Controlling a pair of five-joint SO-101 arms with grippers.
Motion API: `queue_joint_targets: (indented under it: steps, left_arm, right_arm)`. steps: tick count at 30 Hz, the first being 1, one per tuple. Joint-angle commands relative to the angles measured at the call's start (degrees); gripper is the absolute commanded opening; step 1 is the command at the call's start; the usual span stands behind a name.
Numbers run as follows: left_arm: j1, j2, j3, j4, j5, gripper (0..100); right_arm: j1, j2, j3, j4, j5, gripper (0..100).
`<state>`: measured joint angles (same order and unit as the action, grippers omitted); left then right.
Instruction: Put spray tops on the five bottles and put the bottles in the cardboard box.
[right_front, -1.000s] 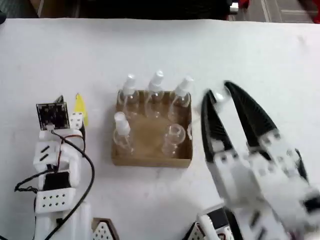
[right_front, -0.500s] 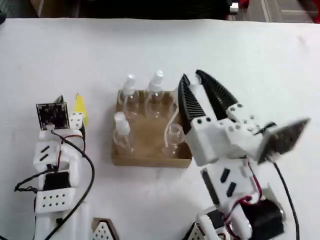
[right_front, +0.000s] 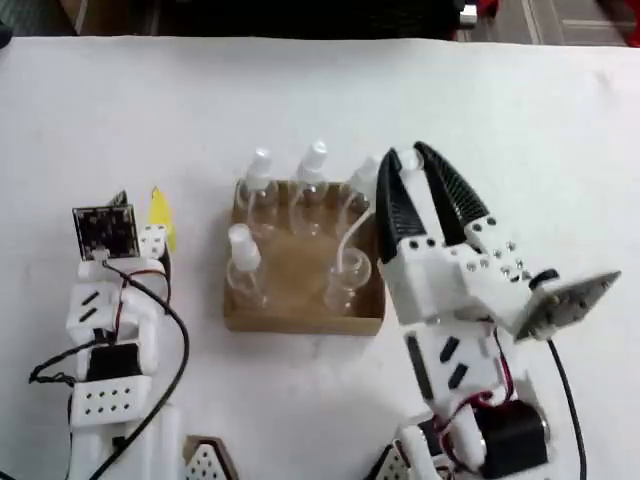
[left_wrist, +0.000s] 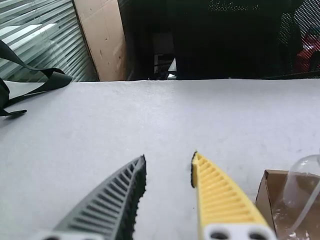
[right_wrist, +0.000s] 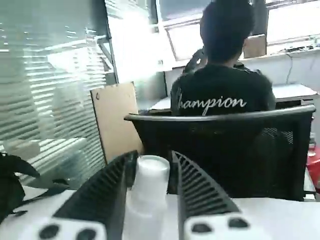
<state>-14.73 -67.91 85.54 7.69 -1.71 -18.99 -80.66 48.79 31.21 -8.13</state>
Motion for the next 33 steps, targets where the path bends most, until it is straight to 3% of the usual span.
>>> queue_joint_targets:
  steps: [1,10,33]
  left_arm:
    - [0.5,-1.2,-0.5,-1.9,0.4,15]
    - [0.4,-1.2,-0.6,-1.9,0.4,15]
    - [0.4,-1.2,-0.7,-1.9,0.3,15]
  right_arm:
    - [4.3,1.5,2.4,-6.3,-0.7,1.5]
    - [4.9,1.3,11.3,-15.7,-0.5,1.5]
    - [4.4,1.3,12.2,-7.2,-0.4,1.8]
